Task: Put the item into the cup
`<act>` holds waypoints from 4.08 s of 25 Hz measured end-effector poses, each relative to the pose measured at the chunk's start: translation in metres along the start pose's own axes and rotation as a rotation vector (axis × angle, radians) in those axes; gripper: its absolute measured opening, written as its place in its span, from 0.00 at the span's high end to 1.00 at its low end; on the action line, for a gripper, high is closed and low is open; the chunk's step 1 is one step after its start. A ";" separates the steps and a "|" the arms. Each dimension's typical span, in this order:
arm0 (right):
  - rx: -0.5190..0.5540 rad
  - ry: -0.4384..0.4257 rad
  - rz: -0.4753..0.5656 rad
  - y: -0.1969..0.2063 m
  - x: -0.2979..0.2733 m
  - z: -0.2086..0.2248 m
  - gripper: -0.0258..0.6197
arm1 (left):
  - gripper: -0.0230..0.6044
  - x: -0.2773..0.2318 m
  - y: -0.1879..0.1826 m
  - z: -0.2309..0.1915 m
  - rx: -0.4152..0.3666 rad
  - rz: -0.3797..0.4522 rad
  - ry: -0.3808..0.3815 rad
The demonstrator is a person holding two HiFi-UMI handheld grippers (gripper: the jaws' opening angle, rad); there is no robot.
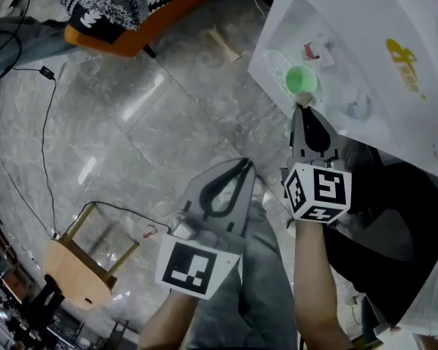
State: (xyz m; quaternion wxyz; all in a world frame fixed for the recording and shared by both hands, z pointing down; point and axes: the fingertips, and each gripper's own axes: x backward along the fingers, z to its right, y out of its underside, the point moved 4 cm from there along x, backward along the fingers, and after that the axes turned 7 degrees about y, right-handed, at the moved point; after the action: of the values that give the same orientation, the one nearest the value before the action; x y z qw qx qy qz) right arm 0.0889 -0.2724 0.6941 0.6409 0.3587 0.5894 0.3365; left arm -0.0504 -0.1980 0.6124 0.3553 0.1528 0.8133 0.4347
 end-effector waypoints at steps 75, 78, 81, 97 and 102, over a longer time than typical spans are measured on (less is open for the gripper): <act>0.095 -0.105 0.387 -0.265 0.327 0.002 0.95 | 0.94 0.165 -0.207 0.157 -0.150 0.248 -0.160; 0.055 -0.100 0.421 -0.277 0.341 0.007 0.95 | 0.94 0.177 -0.227 0.173 -0.199 0.267 -0.173; 0.045 -0.109 0.464 -0.292 0.355 0.008 0.95 | 0.94 0.186 -0.245 0.186 -0.249 0.307 -0.179; 0.065 -0.174 0.557 -0.336 0.380 0.010 0.95 | 0.94 0.191 -0.298 0.222 -0.332 0.426 -0.165; 0.072 -0.203 0.562 -0.338 0.379 0.007 0.95 | 0.94 0.187 -0.298 0.224 -0.336 0.421 -0.162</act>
State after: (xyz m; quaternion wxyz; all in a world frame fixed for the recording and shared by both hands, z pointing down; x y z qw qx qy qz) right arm 0.1285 -0.1237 0.2099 0.5650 0.5621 0.4115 0.4422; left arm -0.0047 -0.1310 0.2032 0.3413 0.2914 0.6494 0.6139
